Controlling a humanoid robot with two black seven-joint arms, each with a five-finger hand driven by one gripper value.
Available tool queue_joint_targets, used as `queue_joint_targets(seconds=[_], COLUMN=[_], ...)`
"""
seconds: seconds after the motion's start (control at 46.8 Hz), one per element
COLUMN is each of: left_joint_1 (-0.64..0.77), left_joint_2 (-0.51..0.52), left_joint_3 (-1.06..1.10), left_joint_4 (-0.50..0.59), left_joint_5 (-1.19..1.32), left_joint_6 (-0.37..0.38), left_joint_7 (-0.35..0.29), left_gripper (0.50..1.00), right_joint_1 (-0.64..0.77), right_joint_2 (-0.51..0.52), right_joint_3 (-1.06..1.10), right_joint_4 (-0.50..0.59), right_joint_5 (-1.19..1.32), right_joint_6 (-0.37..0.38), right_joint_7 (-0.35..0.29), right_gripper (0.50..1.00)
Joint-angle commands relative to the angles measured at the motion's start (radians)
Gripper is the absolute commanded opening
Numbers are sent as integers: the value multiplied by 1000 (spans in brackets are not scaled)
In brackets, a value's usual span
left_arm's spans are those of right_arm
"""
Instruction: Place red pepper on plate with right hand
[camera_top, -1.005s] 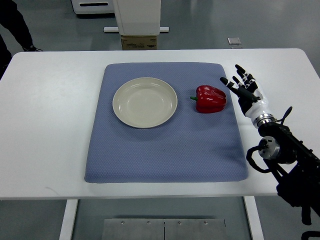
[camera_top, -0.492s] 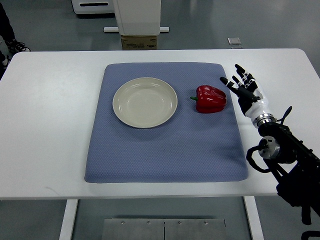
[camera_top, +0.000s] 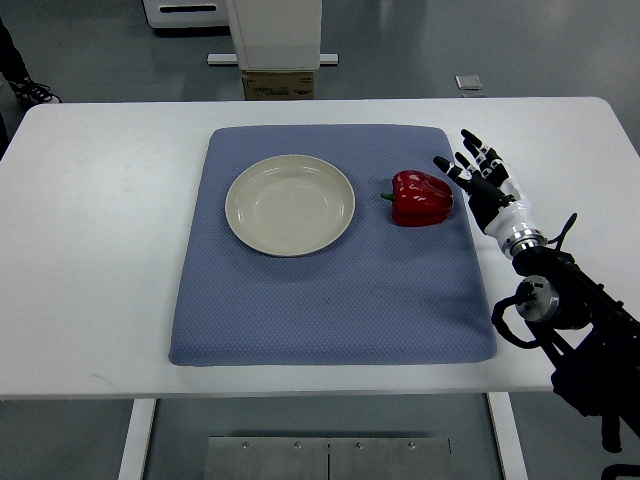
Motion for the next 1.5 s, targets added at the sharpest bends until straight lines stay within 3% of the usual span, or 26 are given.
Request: queue_joint_targets(seconds=[0.0, 0.898, 1.112, 1.347, 1.475], left_joint_1=[0, 0, 0, 0, 0], left_joint_2=[0, 0, 0, 0, 0], left_joint_3=[0, 0, 0, 0, 0], left_joint_4=[1, 1, 1, 1, 1], left_joint_5=[0, 0, 0, 0, 0], left_joint_6=[0, 0, 0, 0, 0], left_joint_7=[0, 0, 0, 0, 0], left_gripper=[1000, 1000, 1000, 1000, 1000], right_joint_1=[-2, 8, 35, 100, 136], right_joint_2=[1, -1, -14, -109, -152], right_joint_3=[1, -1, -45, -177, -258], right_joint_4=[0, 0, 0, 0, -2], right_joint_5=[0, 41, 34, -25, -106], right_joint_6=[0, 0, 43, 43, 41], right_joint_7=[0, 0, 0, 5, 52], right_gripper=[1000, 1000, 1000, 998, 995])
